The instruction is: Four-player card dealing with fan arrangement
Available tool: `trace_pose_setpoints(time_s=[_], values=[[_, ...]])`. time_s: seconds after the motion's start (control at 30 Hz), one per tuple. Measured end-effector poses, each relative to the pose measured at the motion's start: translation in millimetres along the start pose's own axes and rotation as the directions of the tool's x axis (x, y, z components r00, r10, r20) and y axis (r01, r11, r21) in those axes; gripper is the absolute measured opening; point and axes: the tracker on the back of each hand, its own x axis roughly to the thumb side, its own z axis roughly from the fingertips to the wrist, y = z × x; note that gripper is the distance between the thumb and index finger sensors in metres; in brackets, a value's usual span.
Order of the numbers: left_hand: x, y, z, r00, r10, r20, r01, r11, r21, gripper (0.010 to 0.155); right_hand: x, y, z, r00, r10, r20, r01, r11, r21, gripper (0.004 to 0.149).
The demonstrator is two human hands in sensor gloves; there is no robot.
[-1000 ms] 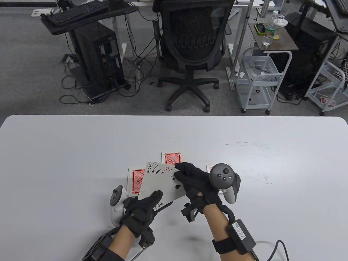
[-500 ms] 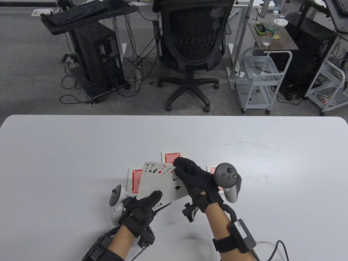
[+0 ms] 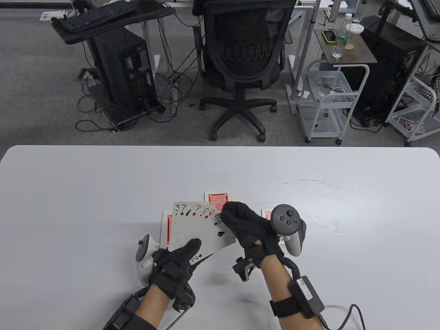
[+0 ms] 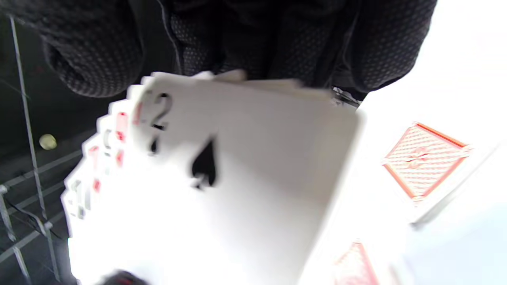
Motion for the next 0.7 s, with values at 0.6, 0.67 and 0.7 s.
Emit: trace_pose_setpoints(time_s=[0.6, 0.67, 0.7], values=[[-0.9, 1.3, 0.5, 0.999, 0.031, 0.014, -0.031, 0.999, -0.010, 0.056, 4.8, -1.0, -2.0, 0.991, -0.063, 0.118, 0.066, 0.997, -0.025, 0.041], [-1.1, 1.2, 0.7, 0.999, 0.039, 0.023, -0.039, 0.999, -0.014, 0.056, 0.7, -3.3, -5.0, 0.986, -0.125, 0.111, 0.117, 0.991, 0.069, 0.053], [-1.1, 0.0, 0.4, 0.999, 0.050, 0.020, -0.050, 0.999, -0.023, 0.056, -1.4, -4.1, -5.6, 0.979, -0.163, 0.122, 0.151, 0.983, 0.103, 0.062]])
